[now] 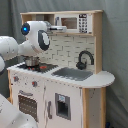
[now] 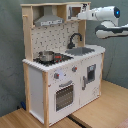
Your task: Play with the kitchen
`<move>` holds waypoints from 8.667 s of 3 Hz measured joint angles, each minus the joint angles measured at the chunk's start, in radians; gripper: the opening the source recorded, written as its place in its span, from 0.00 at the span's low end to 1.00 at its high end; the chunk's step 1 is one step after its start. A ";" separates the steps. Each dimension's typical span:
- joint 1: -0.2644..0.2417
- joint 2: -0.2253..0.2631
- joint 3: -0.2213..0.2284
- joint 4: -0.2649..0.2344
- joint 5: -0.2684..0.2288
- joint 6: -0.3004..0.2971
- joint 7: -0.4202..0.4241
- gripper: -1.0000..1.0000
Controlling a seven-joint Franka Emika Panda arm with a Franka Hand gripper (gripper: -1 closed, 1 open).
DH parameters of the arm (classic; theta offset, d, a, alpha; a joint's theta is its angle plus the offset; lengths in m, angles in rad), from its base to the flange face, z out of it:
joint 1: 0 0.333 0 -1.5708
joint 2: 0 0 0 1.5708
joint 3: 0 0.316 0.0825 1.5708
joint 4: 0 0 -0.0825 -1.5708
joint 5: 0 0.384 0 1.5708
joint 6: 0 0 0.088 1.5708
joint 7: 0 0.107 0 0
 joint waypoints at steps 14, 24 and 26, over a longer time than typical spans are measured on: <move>0.077 0.056 0.003 0.044 0.002 -0.040 0.023 0.00; -0.112 -0.447 -0.076 0.042 0.002 0.008 0.449 1.00; -0.198 -0.566 -0.037 0.042 0.002 -0.001 0.641 1.00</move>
